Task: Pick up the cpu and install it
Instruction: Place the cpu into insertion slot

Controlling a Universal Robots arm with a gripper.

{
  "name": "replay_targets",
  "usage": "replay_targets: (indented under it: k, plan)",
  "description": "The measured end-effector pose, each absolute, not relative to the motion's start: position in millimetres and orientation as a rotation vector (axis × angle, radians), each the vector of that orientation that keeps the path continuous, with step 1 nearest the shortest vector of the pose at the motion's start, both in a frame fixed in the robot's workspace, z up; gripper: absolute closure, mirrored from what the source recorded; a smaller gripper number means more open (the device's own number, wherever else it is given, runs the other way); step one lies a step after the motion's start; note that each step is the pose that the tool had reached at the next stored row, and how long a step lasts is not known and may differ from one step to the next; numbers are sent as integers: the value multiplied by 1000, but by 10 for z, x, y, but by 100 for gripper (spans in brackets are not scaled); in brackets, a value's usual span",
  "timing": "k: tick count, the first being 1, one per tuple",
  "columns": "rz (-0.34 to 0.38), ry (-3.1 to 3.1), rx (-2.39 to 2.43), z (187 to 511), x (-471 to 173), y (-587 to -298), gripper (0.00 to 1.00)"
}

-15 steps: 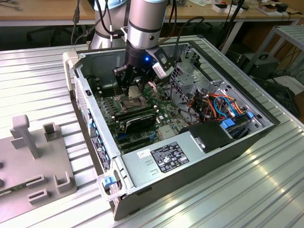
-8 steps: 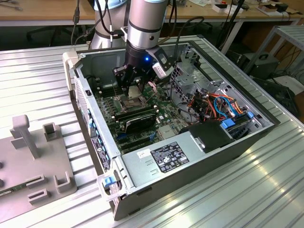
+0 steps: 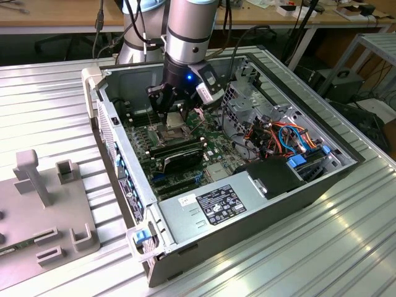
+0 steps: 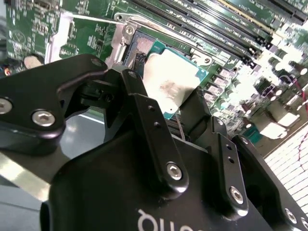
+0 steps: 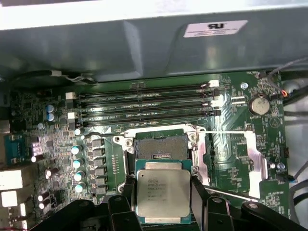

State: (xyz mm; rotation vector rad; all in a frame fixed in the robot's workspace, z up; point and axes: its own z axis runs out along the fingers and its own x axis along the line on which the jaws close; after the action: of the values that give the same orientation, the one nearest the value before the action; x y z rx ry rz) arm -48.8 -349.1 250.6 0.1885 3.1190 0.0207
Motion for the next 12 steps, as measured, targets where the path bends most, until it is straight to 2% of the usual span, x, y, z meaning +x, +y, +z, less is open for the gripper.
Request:
replay_targets:
  k: [12]
  plan:
    - [17,3062,616,2480,-488,-3492,45]
